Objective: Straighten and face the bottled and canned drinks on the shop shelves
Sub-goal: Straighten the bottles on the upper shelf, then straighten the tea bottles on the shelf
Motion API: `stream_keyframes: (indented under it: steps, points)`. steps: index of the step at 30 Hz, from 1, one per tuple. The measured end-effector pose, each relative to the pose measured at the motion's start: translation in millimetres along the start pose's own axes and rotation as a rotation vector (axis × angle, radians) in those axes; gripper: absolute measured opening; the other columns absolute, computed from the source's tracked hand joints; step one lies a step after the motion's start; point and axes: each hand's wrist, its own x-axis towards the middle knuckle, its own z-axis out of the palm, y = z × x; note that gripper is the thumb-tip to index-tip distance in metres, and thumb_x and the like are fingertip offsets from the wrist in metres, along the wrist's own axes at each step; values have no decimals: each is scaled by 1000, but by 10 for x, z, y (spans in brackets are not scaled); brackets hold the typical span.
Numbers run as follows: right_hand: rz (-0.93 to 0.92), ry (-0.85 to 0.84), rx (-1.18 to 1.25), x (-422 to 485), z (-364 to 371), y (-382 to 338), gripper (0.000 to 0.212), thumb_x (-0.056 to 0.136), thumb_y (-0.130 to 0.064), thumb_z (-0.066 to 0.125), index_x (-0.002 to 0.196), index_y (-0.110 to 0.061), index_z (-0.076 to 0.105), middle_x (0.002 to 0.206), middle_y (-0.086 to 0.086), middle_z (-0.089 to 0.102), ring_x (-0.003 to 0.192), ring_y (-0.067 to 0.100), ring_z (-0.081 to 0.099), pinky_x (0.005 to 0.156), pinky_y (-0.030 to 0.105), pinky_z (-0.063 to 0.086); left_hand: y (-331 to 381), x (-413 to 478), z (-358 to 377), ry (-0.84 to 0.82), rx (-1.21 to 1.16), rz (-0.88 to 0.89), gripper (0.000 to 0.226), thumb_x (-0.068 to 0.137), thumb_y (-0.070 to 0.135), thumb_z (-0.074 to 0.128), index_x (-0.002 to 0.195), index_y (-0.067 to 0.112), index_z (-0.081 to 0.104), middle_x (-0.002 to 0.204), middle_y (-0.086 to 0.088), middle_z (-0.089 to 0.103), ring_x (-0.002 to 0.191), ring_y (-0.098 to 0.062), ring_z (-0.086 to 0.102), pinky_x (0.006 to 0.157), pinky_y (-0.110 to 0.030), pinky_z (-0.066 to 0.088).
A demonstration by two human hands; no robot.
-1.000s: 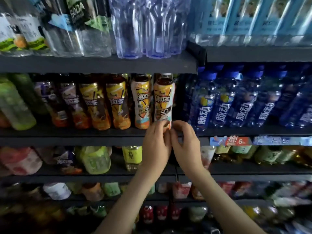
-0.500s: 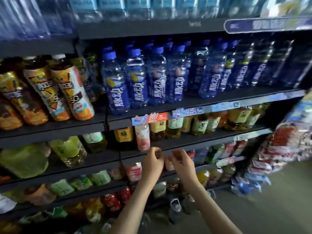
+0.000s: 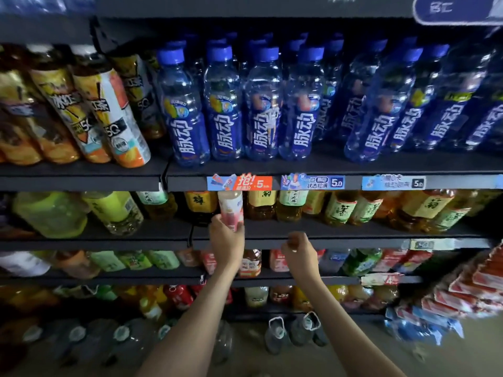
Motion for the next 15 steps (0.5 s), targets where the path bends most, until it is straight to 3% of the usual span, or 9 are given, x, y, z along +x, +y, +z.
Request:
stream_keyframes:
  steps: [6,12,15]
  points:
    - [-11,-70,-10,445,383,-162,27,91,-13,59,117,-10,54,104,3,61,89,13,53,72,20,35,-121,399,344,5,-17,-6,63,74,27,78,121,-1,48,115,-17,54,106,-30,55,82,-36,49]
    - [-23,-142,31,601,562,-201,18,92,-15,58,105,-22,49,104,3,61,58,10,46,54,22,36,-189,552,491,43,-49,-17,53,74,29,76,111,1,51,106,-12,57,100,-27,58,74,-29,48]
    - [-28,-144,15,564,546,-175,23,92,-15,58,113,-17,53,105,0,60,78,13,55,67,22,40,-223,505,436,27,-64,7,56,74,29,77,116,4,49,111,-10,56,103,-22,58,74,-24,45]
